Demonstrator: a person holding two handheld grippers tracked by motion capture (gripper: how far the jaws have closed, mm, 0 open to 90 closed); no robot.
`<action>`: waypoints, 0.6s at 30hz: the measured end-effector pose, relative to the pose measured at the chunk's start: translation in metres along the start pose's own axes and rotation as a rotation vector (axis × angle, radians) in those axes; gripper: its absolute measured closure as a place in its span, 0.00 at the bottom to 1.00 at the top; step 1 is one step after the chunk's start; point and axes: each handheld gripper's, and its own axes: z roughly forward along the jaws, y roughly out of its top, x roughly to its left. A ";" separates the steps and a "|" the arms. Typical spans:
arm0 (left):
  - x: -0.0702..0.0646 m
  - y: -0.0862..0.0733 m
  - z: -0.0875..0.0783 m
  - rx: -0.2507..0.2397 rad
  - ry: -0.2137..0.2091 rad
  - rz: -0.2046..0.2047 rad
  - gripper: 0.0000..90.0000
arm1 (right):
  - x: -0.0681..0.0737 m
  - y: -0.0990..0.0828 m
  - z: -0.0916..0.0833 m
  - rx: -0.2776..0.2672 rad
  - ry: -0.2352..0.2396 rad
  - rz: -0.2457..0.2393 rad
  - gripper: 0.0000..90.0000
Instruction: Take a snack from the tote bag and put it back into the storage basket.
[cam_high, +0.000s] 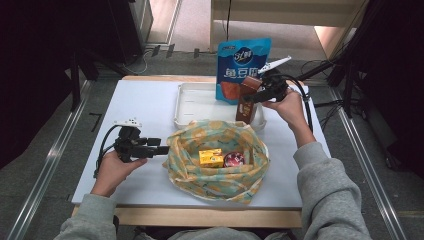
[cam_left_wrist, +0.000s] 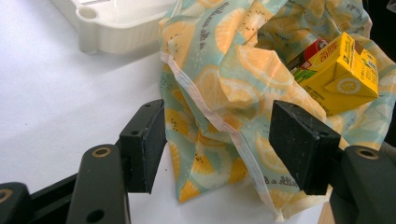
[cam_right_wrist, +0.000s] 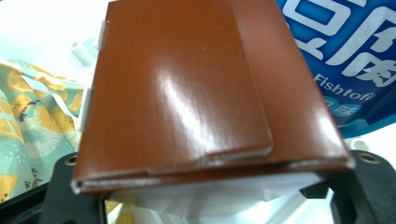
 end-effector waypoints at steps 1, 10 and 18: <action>0.000 0.000 0.000 0.000 0.001 0.001 0.42 | 0.001 0.001 -0.001 0.004 -0.002 -0.002 0.33; 0.000 0.000 0.000 0.000 0.002 0.001 0.42 | 0.002 0.002 -0.006 0.009 -0.009 0.007 0.29; 0.000 0.000 -0.001 0.003 0.005 0.002 0.42 | 0.005 0.002 -0.012 0.004 -0.015 0.008 0.26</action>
